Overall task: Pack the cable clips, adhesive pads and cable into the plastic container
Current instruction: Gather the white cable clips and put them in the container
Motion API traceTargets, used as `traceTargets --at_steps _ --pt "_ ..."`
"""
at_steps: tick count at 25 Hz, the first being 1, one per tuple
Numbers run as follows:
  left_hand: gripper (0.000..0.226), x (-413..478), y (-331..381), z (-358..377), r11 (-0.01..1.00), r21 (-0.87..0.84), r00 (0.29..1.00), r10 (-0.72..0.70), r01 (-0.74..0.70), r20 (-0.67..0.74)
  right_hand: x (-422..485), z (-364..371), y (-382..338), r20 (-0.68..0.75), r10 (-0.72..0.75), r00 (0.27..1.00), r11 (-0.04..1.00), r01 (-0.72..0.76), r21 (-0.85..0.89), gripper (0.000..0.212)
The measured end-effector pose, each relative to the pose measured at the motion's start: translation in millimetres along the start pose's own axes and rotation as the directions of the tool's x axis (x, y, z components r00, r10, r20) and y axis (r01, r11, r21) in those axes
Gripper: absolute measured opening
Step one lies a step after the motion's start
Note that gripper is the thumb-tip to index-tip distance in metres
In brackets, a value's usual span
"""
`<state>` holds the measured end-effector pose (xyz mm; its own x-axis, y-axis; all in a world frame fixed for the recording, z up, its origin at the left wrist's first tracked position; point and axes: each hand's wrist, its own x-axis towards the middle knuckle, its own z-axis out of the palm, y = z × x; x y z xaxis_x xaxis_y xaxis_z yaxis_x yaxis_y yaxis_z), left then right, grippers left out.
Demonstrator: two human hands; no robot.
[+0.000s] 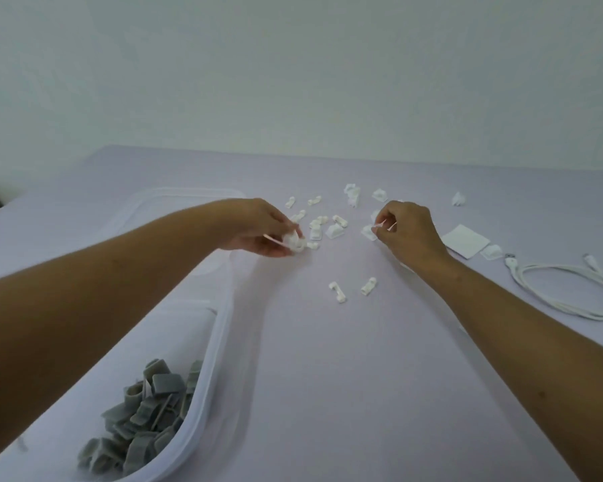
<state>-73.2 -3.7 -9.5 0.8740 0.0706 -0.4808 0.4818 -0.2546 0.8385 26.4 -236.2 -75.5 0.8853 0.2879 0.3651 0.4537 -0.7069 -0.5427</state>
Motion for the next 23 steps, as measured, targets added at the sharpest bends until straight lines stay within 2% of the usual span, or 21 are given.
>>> traceTargets --at_steps 2,3,5,6,7,8,9,10,11,12,14,15,16,18,19,20,21,22,23 --pt "0.019 5.7 5.3 -13.2 0.925 -0.376 0.999 -0.052 0.049 0.002 6.1 11.3 -2.6 0.031 -0.032 0.999 0.997 0.035 -0.075 0.017" --pt "0.018 10.0 5.9 -17.7 0.868 -0.494 0.997 -0.075 0.055 -0.02 7.3 15.2 -4.0 0.054 -0.04 0.998 0.992 0.046 -0.117 0.021" --pt "0.015 21.7 6.6 -20.1 0.833 -0.552 0.987 -0.114 0.031 -0.116 7.6 21.6 -5.7 0.101 -0.046 0.994 0.976 0.066 -0.207 0.025" --pt "0.016 27.3 6.8 -18.0 0.886 -0.464 0.979 -0.107 0.013 -0.176 7.4 24.6 -5.2 0.119 -0.044 0.992 0.968 0.072 -0.24 0.025" --pt "0.019 32.8 6.2 -14.2 0.966 -0.259 0.968 -0.061 -0.004 -0.244 7.1 27.1 -4.3 0.13 -0.045 0.99 0.962 0.078 -0.26 0.023" --pt "0.023 37.0 5.0 -10.1 0.997 0.079 0.953 0.032 -0.008 -0.3 6.8 29.3 -3.0 0.134 -0.048 0.99 0.961 0.082 -0.266 0.02" --pt "0.027 39.7 3.8 -5.1 0.897 0.441 0.941 0.164 -0.017 -0.297 6.8 30.7 -2.1 0.132 -0.044 0.99 0.964 0.077 -0.254 0.018" --pt "0.035 40.5 3.7 1.6 0.697 0.715 0.924 0.301 -0.047 -0.234 7.6 31.4 -0.8 0.128 -0.031 0.991 0.972 0.06 -0.227 0.016" --pt "0.046 40.5 3.3 8.0 0.513 0.856 0.913 0.38 -0.071 -0.152 9.0 31.0 -0.6 0.126 -0.006 0.992 0.983 0.03 -0.183 0.016" --pt "0.058 40.6 2.8 13.2 0.409 0.91 0.917 0.386 -0.076 -0.097 10.8 30.3 -1.0 0.127 0.034 0.991 0.992 -0.018 -0.127 0.015" --pt "0.075 43.9 2.0 18.6 0.309 0.949 0.951 0.308 -0.064 -0.036 14.6 26.6 -5.6 0.145 0.174 0.974 0.975 -0.191 0.114 0.014" --pt "0.077 46.5 0.6 18.9 0.272 0.961 0.964 0.264 -0.056 -0.018 16.0 23.7 -10.2 0.195 0.273 0.942 0.892 -0.324 0.315 0.015" --pt "0.075 48.7 -0.7 19.5 0.236 0.97 0.971 0.24 -0.058 0.0 17.0 20.6 -15.0 0.269 0.36 0.893 0.732 -0.449 0.512 0.017" --pt "0.066 49.9 -2.5 22.0 0.243 0.968 0.978 0.21 -0.062 0.01 17.8 13.3 -25.6 0.419 0.441 0.794 0.317 -0.574 0.755 0.018" --pt "0.063 48.8 -2.6 23.2 0.261 0.964 0.978 0.208 -0.057 0.002 18.6 11.0 -29.9 0.467 0.459 0.756 0.147 -0.583 0.799 0.017" --pt "0.064 49.1 -2.8 24.6 0.305 0.952 0.98 0.198 -0.036 -0.027 19.4 10.0 -32.8 0.499 0.469 0.729 0.02 -0.574 0.819 0.016" --pt "0.063 49.9 -2.7 23.7 0.369 0.929 0.984 0.168 -0.011 -0.055 20.3 10.1 -34.5 0.516 0.468 0.718 -0.042 -0.565 0.824 0.014" --pt "0.057 51.2 -0.7 18.7 0.495 0.869 0.99 0.125 -0.005 -0.065 21.9 11.7 -36.1 0.515 0.461 0.723 -0.014 -0.574 0.819 0.015" --pt "0.048 53.4 1.7 11.4 0.702 0.712 0.995 0.076 -0.009 -0.062 23.6 13.6 -37.2 0.501 0.444 0.743 0.091 -0.594 0.799 0.017"
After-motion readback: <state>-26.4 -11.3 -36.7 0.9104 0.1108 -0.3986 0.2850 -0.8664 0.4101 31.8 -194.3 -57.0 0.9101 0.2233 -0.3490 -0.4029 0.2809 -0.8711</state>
